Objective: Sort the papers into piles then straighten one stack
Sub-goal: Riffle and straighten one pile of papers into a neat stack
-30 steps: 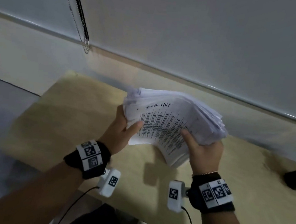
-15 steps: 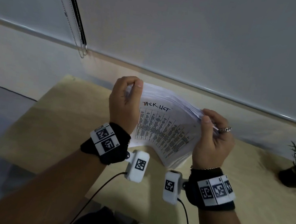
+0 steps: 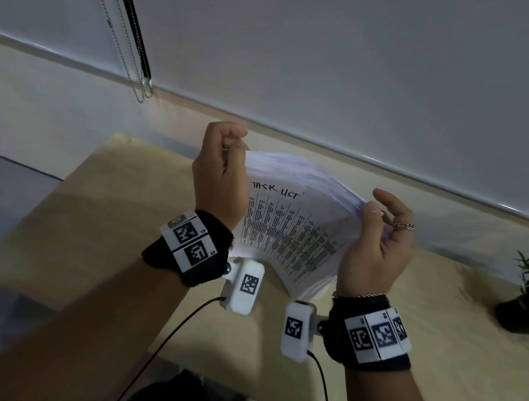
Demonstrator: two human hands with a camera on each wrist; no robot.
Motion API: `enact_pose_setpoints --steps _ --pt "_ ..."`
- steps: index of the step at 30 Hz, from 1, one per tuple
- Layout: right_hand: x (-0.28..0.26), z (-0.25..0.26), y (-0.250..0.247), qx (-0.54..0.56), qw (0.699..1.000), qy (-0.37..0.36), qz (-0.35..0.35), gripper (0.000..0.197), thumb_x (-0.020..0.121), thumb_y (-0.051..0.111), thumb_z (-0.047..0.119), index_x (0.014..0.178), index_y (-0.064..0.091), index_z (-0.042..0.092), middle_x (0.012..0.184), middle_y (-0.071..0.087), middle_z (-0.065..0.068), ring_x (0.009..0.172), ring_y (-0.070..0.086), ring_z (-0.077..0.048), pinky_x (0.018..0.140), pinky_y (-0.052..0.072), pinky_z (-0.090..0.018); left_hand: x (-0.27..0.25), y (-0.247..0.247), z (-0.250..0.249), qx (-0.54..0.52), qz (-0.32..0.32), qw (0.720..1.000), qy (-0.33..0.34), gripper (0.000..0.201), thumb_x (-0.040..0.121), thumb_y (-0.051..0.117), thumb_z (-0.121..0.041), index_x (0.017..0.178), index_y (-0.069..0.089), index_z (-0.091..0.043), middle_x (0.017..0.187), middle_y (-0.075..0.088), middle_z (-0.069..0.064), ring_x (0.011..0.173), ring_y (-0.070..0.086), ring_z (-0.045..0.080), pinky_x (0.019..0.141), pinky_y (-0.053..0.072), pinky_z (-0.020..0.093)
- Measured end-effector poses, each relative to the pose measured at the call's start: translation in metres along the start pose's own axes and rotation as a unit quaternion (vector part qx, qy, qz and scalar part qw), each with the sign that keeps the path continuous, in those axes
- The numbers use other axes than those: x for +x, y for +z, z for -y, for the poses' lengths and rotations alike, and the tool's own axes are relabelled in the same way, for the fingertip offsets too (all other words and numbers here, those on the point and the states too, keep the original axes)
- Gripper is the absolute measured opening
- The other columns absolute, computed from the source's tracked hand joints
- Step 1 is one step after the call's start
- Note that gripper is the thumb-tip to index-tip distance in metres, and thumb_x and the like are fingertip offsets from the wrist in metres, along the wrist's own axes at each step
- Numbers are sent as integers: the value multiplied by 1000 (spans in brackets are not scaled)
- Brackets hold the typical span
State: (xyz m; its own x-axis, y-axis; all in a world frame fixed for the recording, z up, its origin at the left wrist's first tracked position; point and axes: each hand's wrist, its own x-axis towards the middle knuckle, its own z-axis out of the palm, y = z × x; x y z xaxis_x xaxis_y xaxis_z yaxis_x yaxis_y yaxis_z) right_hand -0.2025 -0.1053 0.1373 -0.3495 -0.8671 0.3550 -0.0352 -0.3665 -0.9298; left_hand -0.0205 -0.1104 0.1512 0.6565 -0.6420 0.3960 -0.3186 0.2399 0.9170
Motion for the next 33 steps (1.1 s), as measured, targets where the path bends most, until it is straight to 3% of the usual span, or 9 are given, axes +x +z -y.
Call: enact_pose_setpoints --steps 3,8,11,14,18,23,26,30,33 --pt "0 -1 -5 38 999 6 22 28 92 63 10 117 56 2 81 66 -2 70 62 -5 65 51 -21 2 -3 0 2 35 999 17 13 94 47 -8 102 57 -3 79 59 -2 64 54 13 60 40 17" --pt "-1 -7 -13 31 999 4 43 28 88 68 22 114 58 19 78 64 -8 68 62 -10 67 53 -27 8 -12 5 -16 100 993 52 8 96 53 -9 103 56 -7 78 58 2 63 49 7 63 41 17" --pt "0 -11 -18 41 995 11 86 45 84 74 21 122 53 11 90 65 -13 82 67 -10 77 55 -25 14 -23 18 -57 202 977 39 37 88 60 -26 120 46 -14 104 59 20 82 55 20 76 47 24" --pt "5 -18 -20 4 992 32 120 34 77 77 13 108 65 7 95 70 7 87 66 1 78 51 -14 15 -34 31 -34 279 959 -38 61 73 82 -23 122 45 -23 113 61 7 100 63 13 85 53 30" --pt "13 -15 -25 23 994 22 109 11 80 74 8 86 72 17 81 72 6 78 68 -11 72 55 -25 15 -40 30 22 245 969 3 27 72 84 -8 81 62 -22 72 69 -23 67 61 -10 67 46 11" --pt "7 -19 -35 -13 990 15 141 26 75 77 11 98 72 -1 88 76 7 86 72 -10 77 56 -24 -8 -49 49 -84 300 947 -73 52 65 87 -11 103 53 -16 90 63 -11 79 60 -2 70 49 15" --pt "3 -25 -32 -20 993 26 117 31 75 79 10 102 71 -3 93 76 -6 88 73 -17 78 57 -28 -21 -43 51 -41 286 954 -79 45 68 85 -2 98 55 -16 87 66 -11 77 62 -6 69 48 13" --pt "3 -20 -28 -25 995 -4 95 17 78 76 0 94 72 4 77 72 25 76 67 6 71 51 -14 -22 -37 31 -48 183 980 -55 26 66 86 -14 84 69 -24 76 72 -28 75 69 -6 70 52 14" --pt "5 -12 -28 -24 995 -34 91 21 78 75 2 98 71 -1 80 72 25 78 67 4 73 52 -16 -17 -37 24 -72 164 983 -26 37 63 85 -31 90 71 -10 79 75 -15 78 71 1 69 56 21"
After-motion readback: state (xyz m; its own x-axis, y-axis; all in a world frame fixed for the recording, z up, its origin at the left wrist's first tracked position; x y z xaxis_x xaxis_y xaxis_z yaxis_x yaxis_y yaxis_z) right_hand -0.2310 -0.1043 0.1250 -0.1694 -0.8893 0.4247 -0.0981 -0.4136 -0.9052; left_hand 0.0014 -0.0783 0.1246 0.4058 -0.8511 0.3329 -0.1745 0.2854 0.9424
